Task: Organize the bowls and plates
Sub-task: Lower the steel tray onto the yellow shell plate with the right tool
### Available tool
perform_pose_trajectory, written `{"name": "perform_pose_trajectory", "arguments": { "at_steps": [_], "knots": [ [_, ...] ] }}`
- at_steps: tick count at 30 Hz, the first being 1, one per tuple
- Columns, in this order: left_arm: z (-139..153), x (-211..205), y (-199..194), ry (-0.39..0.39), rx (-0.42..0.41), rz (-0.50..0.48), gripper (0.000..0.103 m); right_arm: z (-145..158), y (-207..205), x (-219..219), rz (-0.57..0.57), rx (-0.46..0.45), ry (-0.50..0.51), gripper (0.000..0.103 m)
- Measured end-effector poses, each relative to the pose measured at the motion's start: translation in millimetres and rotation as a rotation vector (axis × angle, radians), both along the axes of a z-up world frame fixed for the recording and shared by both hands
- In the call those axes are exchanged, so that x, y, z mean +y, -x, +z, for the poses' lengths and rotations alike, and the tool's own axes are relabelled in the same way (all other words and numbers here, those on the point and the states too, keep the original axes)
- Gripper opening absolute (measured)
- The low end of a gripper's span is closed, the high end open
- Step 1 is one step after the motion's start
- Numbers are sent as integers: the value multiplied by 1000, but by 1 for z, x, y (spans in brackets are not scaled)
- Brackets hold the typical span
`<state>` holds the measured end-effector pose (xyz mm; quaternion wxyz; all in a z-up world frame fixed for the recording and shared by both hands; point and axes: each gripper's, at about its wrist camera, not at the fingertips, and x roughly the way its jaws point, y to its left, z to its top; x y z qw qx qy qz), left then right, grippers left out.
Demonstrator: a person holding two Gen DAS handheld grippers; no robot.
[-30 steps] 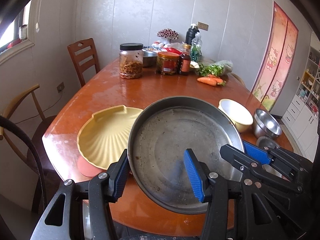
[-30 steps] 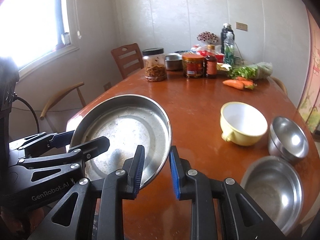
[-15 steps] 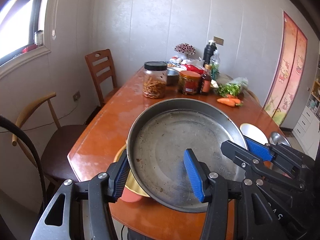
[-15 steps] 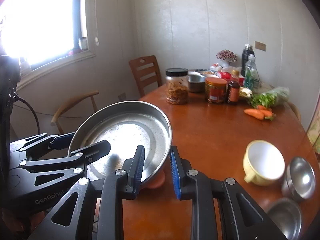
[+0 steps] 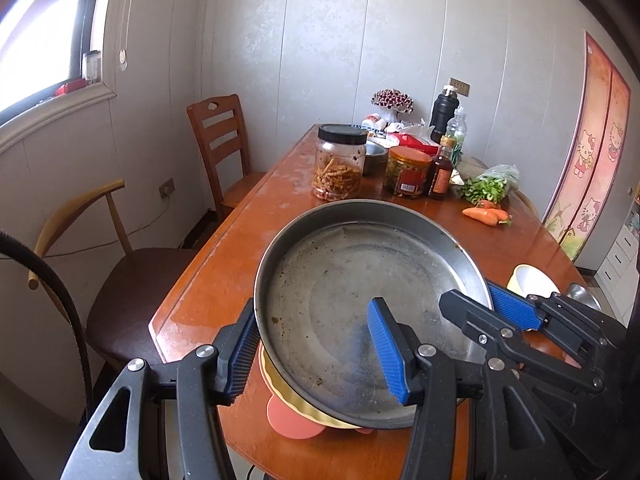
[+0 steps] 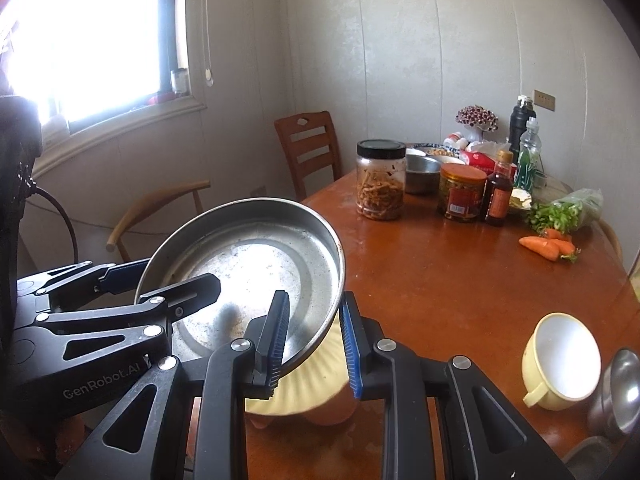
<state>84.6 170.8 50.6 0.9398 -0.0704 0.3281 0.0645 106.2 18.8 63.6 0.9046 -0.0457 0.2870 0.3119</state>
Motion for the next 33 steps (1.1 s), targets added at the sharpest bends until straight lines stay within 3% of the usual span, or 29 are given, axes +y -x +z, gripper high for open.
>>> {"name": "perform_pose_trajectory", "arguments": {
  "at_steps": [11,33],
  "knots": [
    [-38,9,-21,29,70,7,54,-40,-24,13,-1,77,44,27],
    [-57,9,-34,17,97,11,52,-66,-48,19,-2,133,62,27]
  ]
}}
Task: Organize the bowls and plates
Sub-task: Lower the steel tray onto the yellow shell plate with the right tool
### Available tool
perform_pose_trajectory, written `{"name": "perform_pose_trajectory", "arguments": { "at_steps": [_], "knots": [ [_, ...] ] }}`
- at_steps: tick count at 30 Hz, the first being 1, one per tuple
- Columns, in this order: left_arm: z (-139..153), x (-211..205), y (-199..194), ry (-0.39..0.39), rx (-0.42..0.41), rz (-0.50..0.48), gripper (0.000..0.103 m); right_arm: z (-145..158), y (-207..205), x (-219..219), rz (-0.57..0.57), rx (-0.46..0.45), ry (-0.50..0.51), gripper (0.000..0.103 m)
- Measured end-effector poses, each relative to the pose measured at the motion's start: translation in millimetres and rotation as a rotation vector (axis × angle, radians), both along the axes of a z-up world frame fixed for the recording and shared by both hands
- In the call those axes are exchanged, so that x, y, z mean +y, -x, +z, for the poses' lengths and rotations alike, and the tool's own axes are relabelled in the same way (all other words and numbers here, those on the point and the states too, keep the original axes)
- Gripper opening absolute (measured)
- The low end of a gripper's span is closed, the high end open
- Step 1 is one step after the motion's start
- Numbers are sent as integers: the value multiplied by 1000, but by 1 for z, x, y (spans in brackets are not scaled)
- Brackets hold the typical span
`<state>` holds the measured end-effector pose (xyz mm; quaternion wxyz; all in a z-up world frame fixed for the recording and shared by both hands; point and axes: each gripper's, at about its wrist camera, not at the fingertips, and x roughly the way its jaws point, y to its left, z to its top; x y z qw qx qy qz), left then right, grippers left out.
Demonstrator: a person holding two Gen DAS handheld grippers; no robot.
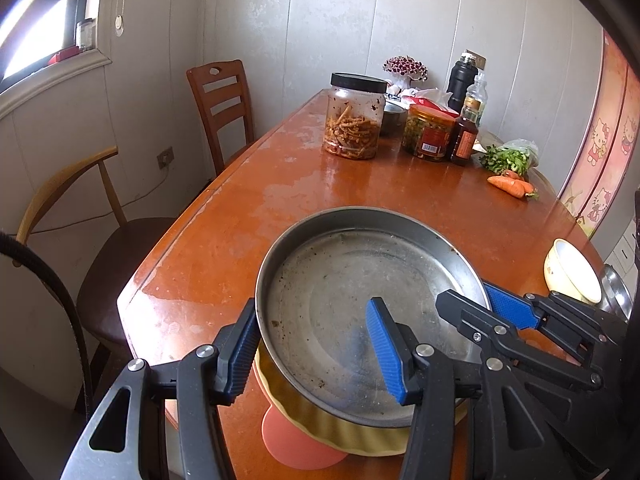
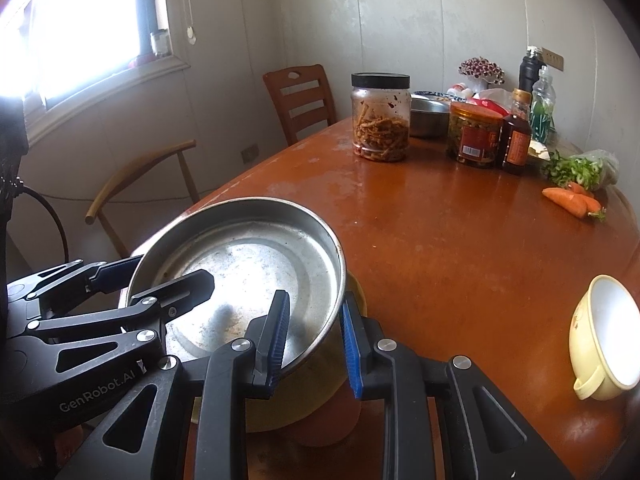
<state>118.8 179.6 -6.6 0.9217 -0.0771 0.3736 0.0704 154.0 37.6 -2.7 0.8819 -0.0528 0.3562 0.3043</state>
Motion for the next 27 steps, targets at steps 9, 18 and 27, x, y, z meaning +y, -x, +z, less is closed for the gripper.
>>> {"name": "perform_pose_trajectory", "arguments": {
  "at_steps": [9,18,27],
  "knots": [
    [-5,0,-2,9,13,1,52,-5,-1,0,-6,7,10,27],
    [-6,-2,1,2,15,-2,52,-10,3,1,-3,5,21,27],
    [-6,-2,5,18,19,-2,52,-10,5,-2,-17,10,4,27]
  ]
}}
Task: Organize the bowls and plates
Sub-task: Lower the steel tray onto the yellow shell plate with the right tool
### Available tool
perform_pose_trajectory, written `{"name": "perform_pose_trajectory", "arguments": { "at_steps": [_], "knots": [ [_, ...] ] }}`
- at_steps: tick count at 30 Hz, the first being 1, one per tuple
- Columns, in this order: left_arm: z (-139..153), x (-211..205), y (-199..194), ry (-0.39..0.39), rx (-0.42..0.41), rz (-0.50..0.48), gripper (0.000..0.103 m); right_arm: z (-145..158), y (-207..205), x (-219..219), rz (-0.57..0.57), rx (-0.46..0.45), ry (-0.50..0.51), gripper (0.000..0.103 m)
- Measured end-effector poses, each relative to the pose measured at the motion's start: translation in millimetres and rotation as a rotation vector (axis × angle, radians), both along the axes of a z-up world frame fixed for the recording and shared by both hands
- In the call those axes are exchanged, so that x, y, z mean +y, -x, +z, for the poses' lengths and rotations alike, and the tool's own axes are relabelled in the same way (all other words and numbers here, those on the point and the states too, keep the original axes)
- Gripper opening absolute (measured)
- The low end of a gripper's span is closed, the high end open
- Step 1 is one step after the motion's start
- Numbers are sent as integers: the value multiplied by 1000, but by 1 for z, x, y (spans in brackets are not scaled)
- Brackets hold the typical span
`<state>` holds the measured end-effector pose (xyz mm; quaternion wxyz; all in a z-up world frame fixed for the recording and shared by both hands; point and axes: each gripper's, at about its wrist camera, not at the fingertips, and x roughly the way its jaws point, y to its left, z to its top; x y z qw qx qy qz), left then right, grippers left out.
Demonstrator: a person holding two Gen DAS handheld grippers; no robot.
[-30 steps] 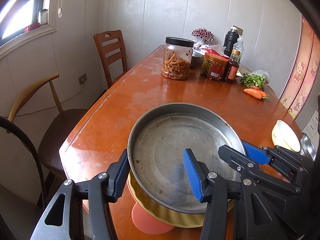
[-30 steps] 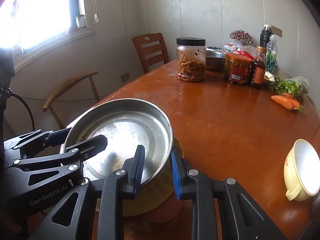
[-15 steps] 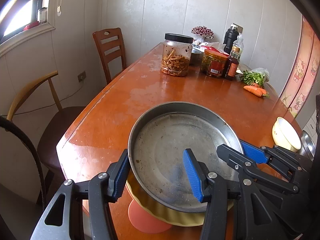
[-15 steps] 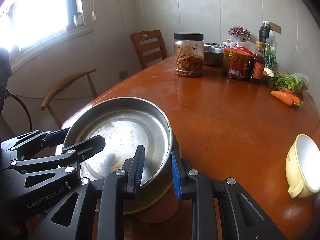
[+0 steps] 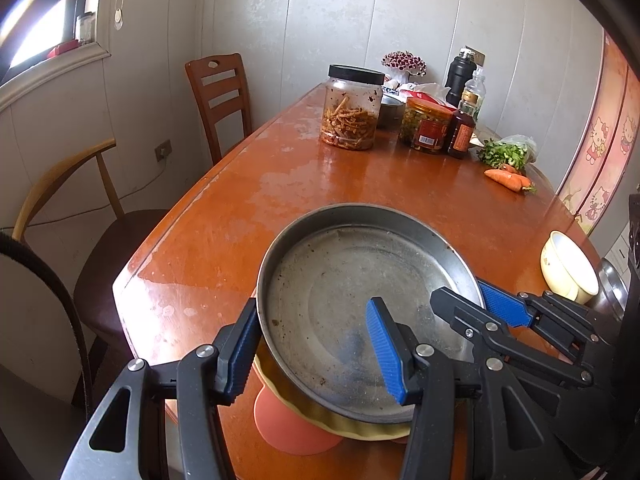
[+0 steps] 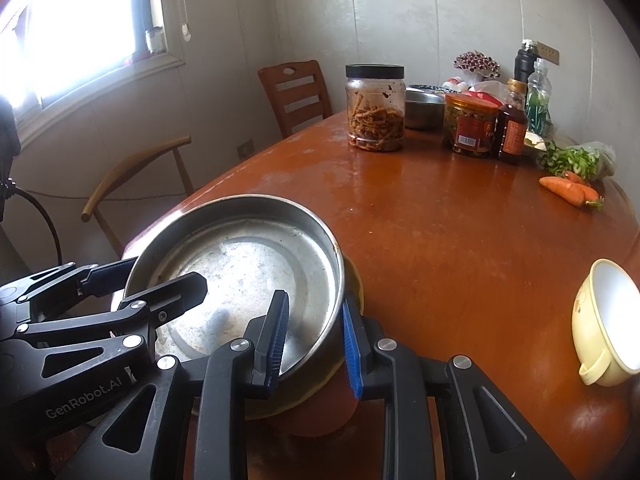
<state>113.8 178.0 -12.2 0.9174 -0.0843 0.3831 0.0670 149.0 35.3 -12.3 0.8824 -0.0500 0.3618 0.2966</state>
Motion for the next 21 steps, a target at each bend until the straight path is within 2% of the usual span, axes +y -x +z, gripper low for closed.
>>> {"name": "perform_pose_trajectory", "arguments": {
  "at_steps": [15,21],
  "knots": [
    [1,-1,3,-11,0,6,53,2,2,0,-3,7,0,28],
    [5,-1,6,-17,-11,13,53,4,4,-2,-4,2,-8,32]
  ]
}}
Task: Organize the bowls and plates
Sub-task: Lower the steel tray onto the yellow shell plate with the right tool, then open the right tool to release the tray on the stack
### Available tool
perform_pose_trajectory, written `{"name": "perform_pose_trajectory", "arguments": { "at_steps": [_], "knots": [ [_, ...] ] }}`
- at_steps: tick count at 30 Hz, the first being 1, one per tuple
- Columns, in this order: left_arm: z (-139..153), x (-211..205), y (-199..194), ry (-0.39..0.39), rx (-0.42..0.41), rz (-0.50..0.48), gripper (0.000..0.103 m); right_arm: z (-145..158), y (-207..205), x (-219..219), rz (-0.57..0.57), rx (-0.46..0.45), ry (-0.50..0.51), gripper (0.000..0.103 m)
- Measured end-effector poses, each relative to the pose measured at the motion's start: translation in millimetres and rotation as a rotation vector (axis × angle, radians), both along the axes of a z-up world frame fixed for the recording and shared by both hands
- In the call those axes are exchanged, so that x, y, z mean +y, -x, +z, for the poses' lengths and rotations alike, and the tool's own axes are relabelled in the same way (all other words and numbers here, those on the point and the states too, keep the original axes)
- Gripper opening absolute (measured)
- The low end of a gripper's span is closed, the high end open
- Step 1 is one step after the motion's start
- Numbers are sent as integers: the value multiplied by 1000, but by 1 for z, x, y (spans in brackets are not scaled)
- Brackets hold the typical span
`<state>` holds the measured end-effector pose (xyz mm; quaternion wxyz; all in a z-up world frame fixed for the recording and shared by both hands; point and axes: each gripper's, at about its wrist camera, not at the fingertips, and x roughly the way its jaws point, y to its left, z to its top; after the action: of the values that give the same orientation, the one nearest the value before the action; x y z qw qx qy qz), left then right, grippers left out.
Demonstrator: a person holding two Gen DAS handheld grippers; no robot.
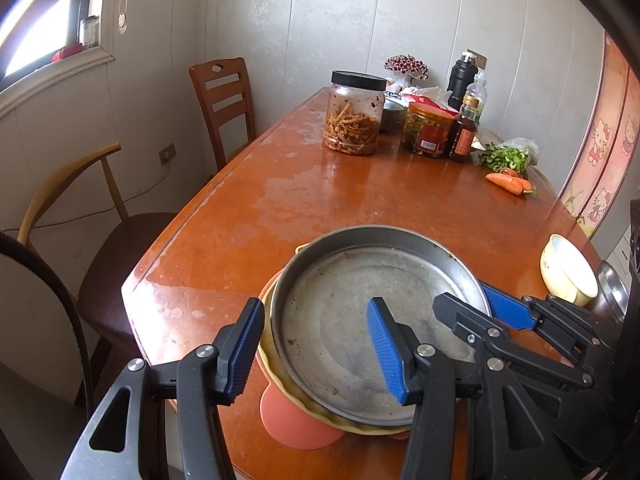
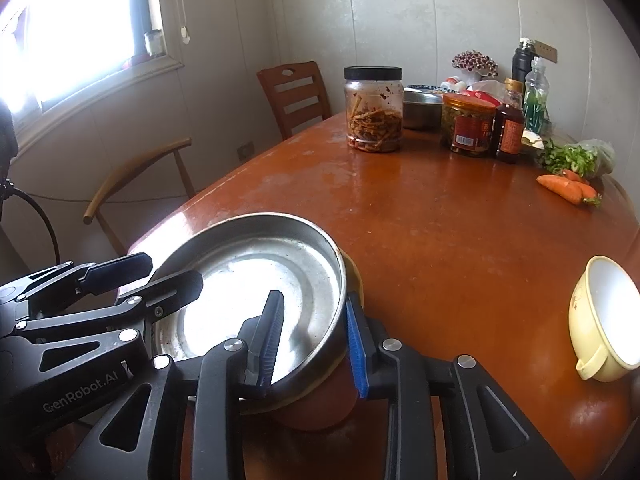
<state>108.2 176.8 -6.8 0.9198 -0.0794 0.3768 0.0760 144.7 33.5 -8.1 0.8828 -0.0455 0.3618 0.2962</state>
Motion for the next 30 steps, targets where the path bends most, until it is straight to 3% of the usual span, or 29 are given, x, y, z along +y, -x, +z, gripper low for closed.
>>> {"name": "perform_pose_trajectory", "arguments": {
  "at_steps": [10,14,22,30],
  "knots": [
    [3,1,7,5,1,16,53,4,6,-4,-8,-10,-6,45],
    [6,-2,10,-4,-3,12,53,7,7,-8,-16,-14,-15,46],
    [17,-10,17,-17,-21,6,54,20,12,-21,-32,-17,-43,59],
    [27,-20,24,-25,-37,4,57,35,20,-36,-42,-37,-73,61]
  ]
}}
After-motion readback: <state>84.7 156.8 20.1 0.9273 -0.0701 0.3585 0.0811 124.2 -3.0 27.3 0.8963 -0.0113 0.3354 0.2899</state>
